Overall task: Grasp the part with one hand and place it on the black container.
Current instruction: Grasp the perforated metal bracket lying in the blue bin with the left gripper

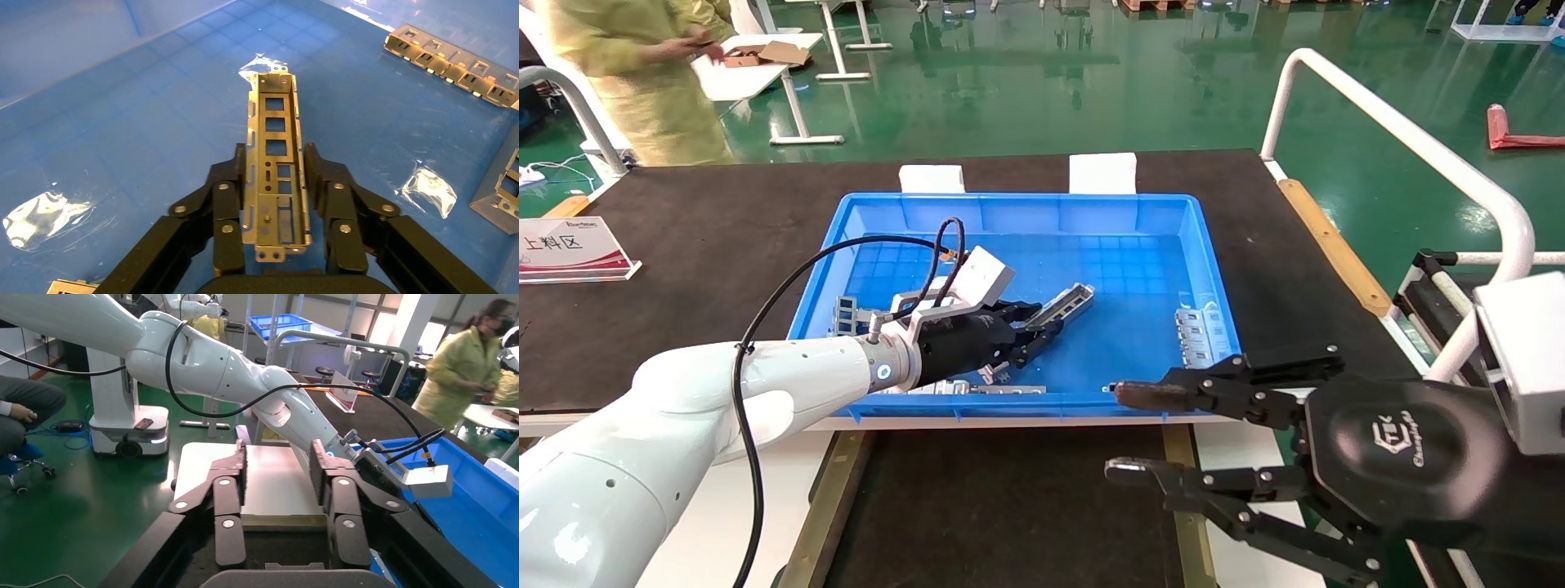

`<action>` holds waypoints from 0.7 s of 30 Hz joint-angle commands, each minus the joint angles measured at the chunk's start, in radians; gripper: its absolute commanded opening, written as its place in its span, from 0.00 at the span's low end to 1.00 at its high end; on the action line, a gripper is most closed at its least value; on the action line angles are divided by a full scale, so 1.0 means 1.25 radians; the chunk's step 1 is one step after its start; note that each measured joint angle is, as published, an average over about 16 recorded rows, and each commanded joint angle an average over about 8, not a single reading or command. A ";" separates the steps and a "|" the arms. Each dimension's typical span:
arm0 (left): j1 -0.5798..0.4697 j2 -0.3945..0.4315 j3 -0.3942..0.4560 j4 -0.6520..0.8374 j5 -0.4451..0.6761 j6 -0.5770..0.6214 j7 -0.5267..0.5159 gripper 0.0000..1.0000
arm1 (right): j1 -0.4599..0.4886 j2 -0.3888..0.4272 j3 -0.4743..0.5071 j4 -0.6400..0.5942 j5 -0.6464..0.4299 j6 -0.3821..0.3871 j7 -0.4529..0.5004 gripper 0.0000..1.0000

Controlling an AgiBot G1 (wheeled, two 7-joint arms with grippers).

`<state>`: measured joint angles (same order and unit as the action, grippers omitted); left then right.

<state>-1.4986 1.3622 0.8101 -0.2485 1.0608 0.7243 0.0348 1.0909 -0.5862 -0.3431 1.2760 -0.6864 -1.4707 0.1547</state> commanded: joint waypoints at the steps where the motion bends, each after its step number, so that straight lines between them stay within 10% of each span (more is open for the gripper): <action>1: 0.000 0.000 0.006 0.000 -0.009 -0.002 -0.001 0.00 | 0.000 0.000 0.000 0.000 0.000 0.000 0.000 0.00; 21: -0.042 -0.027 -0.013 0.003 -0.140 0.148 0.025 0.00 | 0.000 0.000 0.000 0.000 0.000 0.000 0.000 0.00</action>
<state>-1.5461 1.3221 0.7973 -0.2468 0.8939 0.9250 0.0685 1.0910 -0.5860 -0.3436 1.2760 -0.6861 -1.4705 0.1545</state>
